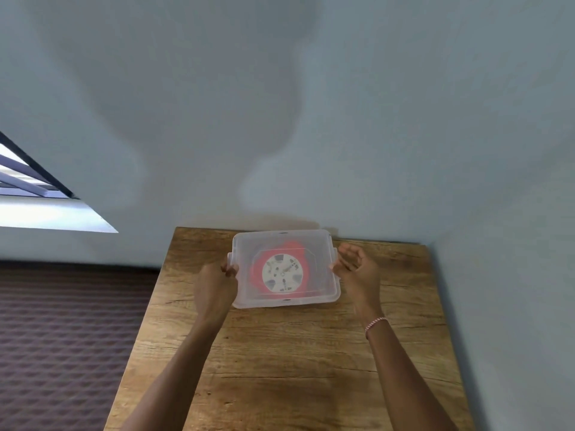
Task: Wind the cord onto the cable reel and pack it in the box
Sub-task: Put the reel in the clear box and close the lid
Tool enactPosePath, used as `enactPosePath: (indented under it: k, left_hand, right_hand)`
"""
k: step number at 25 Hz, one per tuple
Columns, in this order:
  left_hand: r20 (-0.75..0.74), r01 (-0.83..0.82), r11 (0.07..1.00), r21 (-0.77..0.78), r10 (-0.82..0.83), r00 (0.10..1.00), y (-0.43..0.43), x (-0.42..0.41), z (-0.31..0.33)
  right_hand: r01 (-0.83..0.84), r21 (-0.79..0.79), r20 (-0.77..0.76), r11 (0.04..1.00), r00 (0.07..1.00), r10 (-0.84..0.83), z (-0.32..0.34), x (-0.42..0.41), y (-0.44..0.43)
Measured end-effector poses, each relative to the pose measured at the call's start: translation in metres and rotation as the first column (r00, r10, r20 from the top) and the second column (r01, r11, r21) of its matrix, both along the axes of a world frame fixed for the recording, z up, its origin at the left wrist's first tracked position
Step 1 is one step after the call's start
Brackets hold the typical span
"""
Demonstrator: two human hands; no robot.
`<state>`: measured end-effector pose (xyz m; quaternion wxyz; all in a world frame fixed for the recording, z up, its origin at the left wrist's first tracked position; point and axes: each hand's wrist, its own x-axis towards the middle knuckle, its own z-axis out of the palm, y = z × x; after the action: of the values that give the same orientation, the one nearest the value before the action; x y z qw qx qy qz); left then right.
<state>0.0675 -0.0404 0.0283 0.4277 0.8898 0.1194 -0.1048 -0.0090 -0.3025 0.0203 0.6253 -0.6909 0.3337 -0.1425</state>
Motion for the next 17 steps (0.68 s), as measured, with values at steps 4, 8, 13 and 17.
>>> enactPosePath:
  k: [4, 8, 13, 17]
  left_hand:
    - [0.071, 0.053, 0.978, 0.202, -0.069, 0.995, 0.000, 0.005, -0.010]
    - [0.059, 0.115, 0.977, 0.180, -0.127, 0.990, 0.005, 0.009, -0.025]
    - [0.043, 0.122, 0.985, 0.118, -0.128, 0.991, 0.007, 0.012, -0.023]
    - [-0.004, 0.123, 0.986, 0.113, -0.124, 0.992, 0.006, 0.015, -0.021]
  right_hand:
    - [0.008, -0.109, -0.040, 0.994, 0.999, -0.013, -0.006, 0.005, 0.001]
    - [-0.029, -0.212, -0.096, 0.977, 0.995, 0.008, -0.011, 0.004, 0.002]
    - [-0.043, -0.369, -0.204, 0.928, 0.978, -0.036, -0.006, 0.008, 0.000]
    - [-0.009, -0.181, -0.311, 0.984, 0.949, -0.048, -0.009, 0.012, -0.007]
